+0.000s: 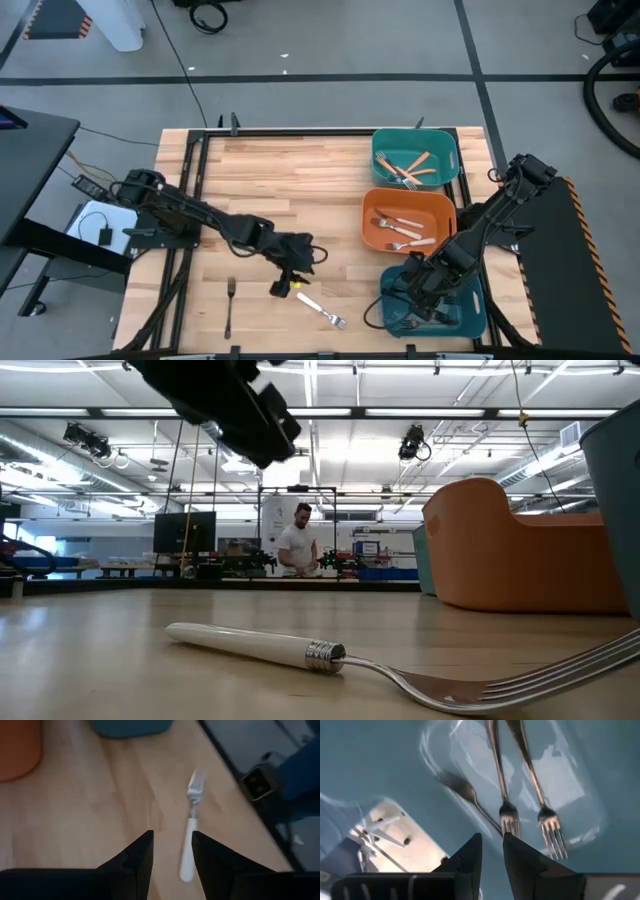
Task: Sort silverware by color (type)
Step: Put the white fork into the orange bin
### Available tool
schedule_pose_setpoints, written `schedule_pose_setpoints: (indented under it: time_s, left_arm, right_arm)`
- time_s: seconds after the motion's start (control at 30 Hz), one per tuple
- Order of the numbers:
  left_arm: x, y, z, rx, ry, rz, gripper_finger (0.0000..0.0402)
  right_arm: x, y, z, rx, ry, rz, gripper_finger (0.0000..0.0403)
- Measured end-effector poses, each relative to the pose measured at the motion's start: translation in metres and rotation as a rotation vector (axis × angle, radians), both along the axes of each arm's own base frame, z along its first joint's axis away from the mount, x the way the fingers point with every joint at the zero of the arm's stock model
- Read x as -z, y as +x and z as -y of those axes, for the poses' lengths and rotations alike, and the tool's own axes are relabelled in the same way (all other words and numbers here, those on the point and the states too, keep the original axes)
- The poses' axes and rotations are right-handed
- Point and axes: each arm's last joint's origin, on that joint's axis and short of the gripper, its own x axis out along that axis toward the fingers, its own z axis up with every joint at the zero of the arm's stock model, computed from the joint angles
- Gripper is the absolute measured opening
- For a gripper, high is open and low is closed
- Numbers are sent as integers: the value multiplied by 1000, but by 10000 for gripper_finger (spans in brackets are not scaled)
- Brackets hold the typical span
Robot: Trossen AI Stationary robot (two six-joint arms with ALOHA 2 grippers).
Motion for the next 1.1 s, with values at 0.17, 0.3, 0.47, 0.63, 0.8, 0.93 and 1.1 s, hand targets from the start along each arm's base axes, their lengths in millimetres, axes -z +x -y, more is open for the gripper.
schedule_pose_setpoints:
  time_s: [0.17,0.3,0.47,0.63,0.8,0.93,1.1]
  left_arm:
    - [17,5,9,-12,58,-14,142]
    - [27,10,17,-31,77,14,142]
    - [40,13,29,-11,82,23,142]
    - [57,11,48,36,91,5,142]
    - [76,6,65,68,127,-29,142]
    - [89,6,70,55,176,-37,142]
    - [107,8,67,-24,225,-76,142]
  right_arm:
    - [0,8,8,26,-12,19,85]
    - [1,15,16,14,-50,67,85]
    - [1,21,24,-6,-101,123,85]
    - [1,23,27,-14,-119,139,85]
    - [1,23,27,-49,-120,149,85]
    - [2,23,27,-57,-127,155,85]
    - [2,23,28,-60,-143,165,85]
